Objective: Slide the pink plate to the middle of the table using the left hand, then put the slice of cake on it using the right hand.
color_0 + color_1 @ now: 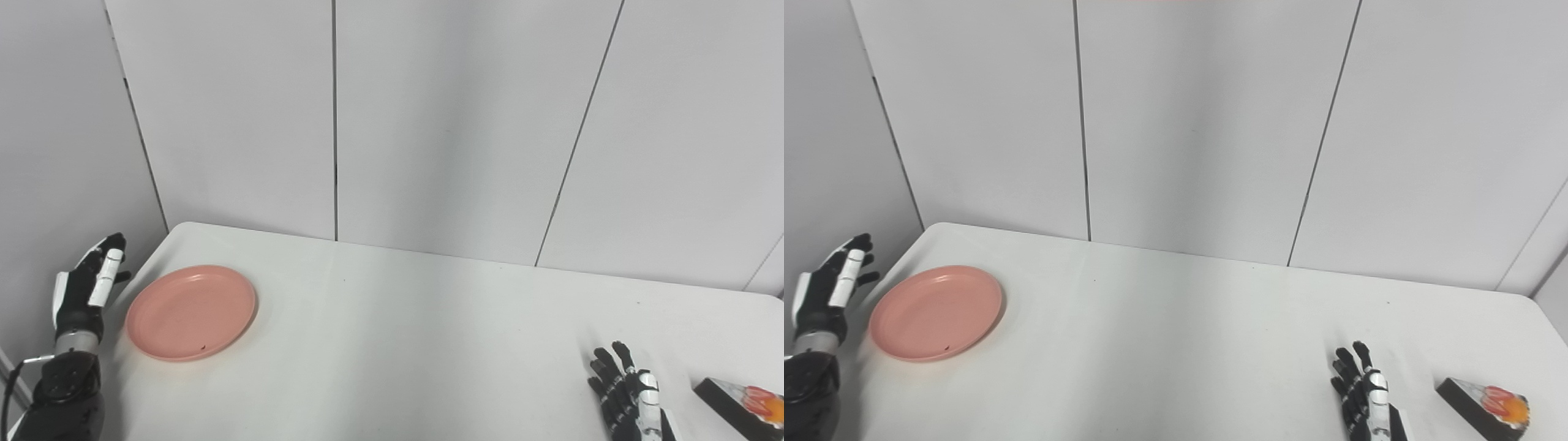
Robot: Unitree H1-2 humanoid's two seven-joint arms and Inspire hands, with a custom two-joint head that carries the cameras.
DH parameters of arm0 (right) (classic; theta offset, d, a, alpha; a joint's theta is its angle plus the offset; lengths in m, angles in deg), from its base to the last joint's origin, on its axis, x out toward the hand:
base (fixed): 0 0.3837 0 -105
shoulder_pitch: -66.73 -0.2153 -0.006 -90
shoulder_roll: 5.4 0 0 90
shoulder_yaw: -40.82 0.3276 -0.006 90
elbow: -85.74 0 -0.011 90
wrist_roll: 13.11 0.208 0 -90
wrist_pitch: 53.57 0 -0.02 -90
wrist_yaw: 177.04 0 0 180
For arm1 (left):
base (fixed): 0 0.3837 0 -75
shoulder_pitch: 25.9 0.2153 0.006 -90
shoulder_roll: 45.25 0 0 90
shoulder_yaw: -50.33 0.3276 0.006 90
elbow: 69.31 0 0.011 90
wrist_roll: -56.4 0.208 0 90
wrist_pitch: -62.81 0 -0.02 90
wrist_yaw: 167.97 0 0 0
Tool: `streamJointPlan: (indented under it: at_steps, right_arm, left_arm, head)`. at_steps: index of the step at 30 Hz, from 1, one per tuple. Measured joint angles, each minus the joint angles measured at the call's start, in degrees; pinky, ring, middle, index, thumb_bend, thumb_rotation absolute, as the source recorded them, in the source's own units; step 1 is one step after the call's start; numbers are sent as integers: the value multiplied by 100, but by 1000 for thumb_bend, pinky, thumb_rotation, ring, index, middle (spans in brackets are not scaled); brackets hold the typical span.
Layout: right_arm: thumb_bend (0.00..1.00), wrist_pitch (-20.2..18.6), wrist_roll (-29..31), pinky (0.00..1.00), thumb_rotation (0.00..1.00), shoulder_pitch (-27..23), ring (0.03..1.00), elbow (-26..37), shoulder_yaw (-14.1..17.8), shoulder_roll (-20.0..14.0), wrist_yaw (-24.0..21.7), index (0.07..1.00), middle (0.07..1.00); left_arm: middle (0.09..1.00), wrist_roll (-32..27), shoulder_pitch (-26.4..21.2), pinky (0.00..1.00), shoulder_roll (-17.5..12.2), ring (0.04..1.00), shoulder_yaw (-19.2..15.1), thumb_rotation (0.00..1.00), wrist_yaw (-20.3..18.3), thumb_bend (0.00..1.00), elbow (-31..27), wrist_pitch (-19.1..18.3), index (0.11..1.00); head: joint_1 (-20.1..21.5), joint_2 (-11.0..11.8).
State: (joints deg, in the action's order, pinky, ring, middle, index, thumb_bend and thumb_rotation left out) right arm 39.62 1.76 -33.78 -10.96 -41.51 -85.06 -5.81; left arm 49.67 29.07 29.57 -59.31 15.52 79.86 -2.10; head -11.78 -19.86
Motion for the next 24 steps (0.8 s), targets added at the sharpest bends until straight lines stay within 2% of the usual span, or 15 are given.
streamJointPlan:
  at_steps: [3,6,10,14,24]
  right_arm:
    - [750,0,16,945,1000,7,929,9,11,-10,-1,958,911]
    - [755,-2,34,933,1000,9,927,16,13,-12,0,954,904]
    - [765,-9,36,938,1000,17,934,48,14,-21,3,955,908]
    - [746,-15,35,939,1000,29,932,76,1,-21,7,960,912]
    - [768,-16,41,919,1000,43,923,90,-6,-21,17,962,907]
  left_arm:
    - [869,-150,16,725,114,850,-19,847,12,762,-36,36,798]
    - [839,-273,29,710,168,832,-31,832,7,776,-92,25,768]
    - [848,-356,51,712,301,835,26,856,-71,789,-261,-18,788]
    - [862,-344,163,720,377,840,213,882,-156,832,-588,-149,804]
    - [831,-350,342,678,491,818,422,882,-271,821,-1109,-541,798]
  head:
    - [-9,0]
    - [9,-27]
    - [18,-44]
    - [26,-53]
    - [105,-79]
